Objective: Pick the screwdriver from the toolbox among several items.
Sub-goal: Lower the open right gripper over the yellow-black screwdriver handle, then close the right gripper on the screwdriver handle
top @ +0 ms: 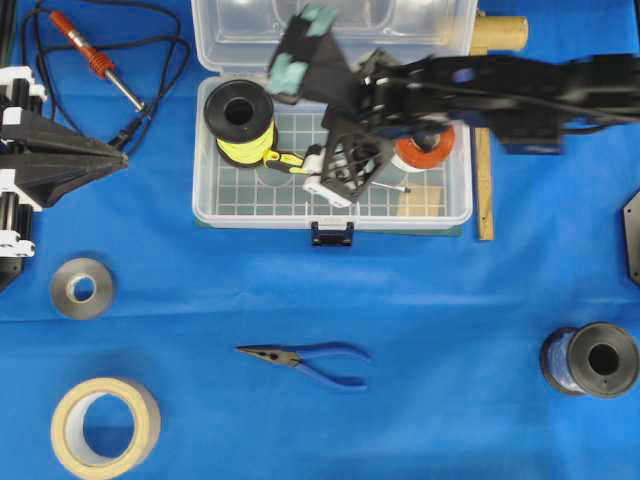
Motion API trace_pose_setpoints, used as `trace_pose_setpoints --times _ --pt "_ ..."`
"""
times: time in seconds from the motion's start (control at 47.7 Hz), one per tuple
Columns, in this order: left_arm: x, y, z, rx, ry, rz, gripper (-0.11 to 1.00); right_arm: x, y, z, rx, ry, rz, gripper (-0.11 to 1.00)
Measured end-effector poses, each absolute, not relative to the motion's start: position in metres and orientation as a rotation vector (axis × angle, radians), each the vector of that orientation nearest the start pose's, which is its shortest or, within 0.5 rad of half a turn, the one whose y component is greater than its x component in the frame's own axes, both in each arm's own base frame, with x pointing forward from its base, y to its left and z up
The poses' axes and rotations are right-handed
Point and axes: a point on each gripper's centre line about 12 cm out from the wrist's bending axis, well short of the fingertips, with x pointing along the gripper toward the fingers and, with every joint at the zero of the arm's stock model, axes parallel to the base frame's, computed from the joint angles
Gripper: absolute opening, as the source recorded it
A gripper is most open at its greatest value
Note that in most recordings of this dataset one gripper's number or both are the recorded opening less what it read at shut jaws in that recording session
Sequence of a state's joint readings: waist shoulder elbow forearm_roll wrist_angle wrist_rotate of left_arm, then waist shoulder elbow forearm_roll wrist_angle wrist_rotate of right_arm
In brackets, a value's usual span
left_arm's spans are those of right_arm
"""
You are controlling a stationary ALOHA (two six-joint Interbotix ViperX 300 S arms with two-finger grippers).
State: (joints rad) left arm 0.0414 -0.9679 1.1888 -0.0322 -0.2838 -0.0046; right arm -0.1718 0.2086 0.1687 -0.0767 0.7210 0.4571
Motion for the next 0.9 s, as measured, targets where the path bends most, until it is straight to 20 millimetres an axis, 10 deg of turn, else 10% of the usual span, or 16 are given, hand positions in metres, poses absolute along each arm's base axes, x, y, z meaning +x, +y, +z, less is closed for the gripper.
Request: trace_pose_setpoints --times 0.314,0.524,0.713,0.901 --pt "0.197 0.009 0.286 -0.035 -0.059 0.049 0.0 0.462 -0.09 0.121 0.441 1.171 -0.454 0.74" --pt "0.197 0.009 0.284 -0.036 -0.054 0.05 0.0 0.469 -0.091 0.119 0.443 1.138 -0.446 0.69" --pt "0.196 0.009 0.283 -0.036 -0.051 0.05 0.0 0.469 -0.091 0.119 0.443 1.137 -0.445 0.25" --pt "0.196 0.009 0.283 -0.047 -0.052 0.05 0.0 0.465 -0.09 0.125 0.439 1.152 -0.449 0.26"
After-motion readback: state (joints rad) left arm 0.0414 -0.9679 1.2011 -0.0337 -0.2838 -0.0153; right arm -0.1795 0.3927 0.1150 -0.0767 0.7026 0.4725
